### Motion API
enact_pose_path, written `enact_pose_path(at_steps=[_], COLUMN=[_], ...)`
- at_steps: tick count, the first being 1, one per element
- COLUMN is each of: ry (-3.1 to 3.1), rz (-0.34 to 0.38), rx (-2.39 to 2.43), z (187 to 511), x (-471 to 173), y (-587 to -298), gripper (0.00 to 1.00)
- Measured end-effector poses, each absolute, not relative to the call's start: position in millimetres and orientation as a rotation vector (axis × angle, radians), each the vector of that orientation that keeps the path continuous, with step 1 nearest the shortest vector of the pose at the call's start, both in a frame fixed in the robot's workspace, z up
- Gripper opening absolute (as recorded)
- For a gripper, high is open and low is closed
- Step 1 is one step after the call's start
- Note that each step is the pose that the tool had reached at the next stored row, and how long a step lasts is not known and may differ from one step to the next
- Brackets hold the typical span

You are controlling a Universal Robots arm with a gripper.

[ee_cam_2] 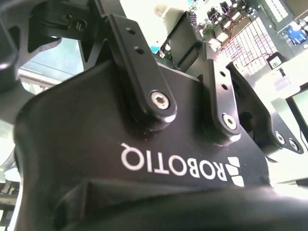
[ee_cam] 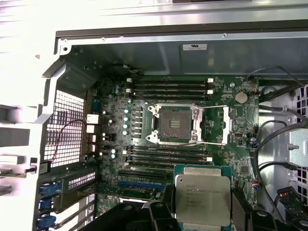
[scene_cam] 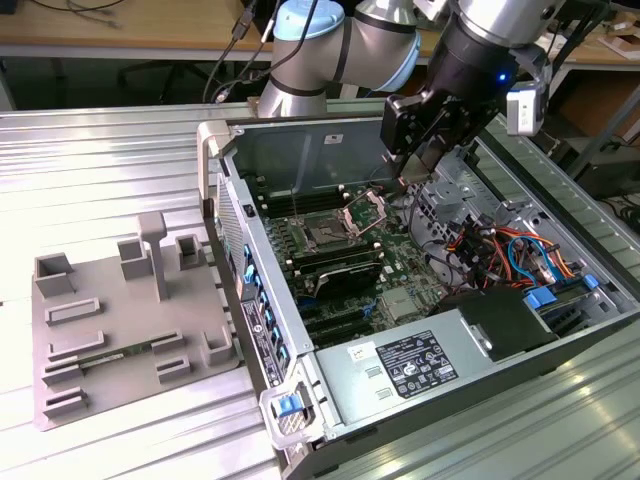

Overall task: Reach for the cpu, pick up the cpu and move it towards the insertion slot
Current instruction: 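Pick up the cpu and move it towards the insertion slot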

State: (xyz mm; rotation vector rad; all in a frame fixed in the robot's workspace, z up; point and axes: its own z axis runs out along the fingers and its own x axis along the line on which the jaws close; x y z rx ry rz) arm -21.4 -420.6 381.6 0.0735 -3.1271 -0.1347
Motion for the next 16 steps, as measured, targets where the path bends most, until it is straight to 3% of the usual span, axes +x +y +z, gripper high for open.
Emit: enact_pose_path(at_steps=[16], ry=[-3.127], rz=[-0.135], rx=[0.073], z=[378.1], x=[-21.4], y=[-421.6], gripper=[0.55])
